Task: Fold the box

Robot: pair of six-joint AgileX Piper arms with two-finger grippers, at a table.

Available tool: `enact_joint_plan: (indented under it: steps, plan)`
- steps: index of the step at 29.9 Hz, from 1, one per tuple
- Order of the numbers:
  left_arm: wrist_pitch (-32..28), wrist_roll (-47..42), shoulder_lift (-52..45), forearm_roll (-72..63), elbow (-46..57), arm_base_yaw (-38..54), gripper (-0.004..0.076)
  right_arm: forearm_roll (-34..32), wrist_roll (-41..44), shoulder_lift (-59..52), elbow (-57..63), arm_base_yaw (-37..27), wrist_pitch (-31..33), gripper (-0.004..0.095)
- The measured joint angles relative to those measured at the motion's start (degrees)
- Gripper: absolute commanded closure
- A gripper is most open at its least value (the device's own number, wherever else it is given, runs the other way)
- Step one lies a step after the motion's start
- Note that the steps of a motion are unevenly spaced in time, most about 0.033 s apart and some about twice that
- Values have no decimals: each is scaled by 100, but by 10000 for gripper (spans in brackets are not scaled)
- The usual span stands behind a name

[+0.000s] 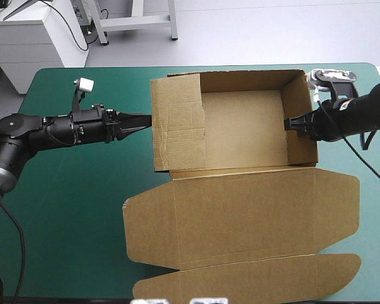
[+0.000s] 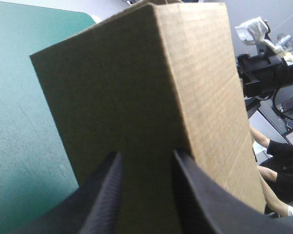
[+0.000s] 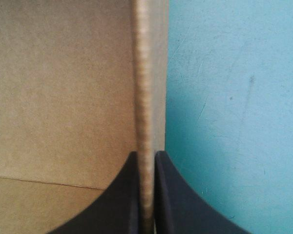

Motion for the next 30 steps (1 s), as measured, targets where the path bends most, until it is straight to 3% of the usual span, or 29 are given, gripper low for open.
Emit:
enact_joint_plan:
  steps: [2, 13, 19, 23, 30]
  plan:
    - [-5, 21, 0, -15, 0, -97, 204, 6, 10, 0, 0, 0, 0, 920]
    - [0, 103, 0, -34, 0, -548, 204, 3, 26, 20, 0, 48, -6, 920]
    - [-46, 53, 0, 128, -13, -613, 204, -645, 515, 47, 0, 720, -168, 920]
    - [-123, -341, 0, 847, -249, -619, 206, -1025, 877, 112, 0, 1118, -337, 920]
    - [-321, -1430, 0, 2363, -803, -879, 218, -1134, 1096, 255, 0, 1396, -541, 920]
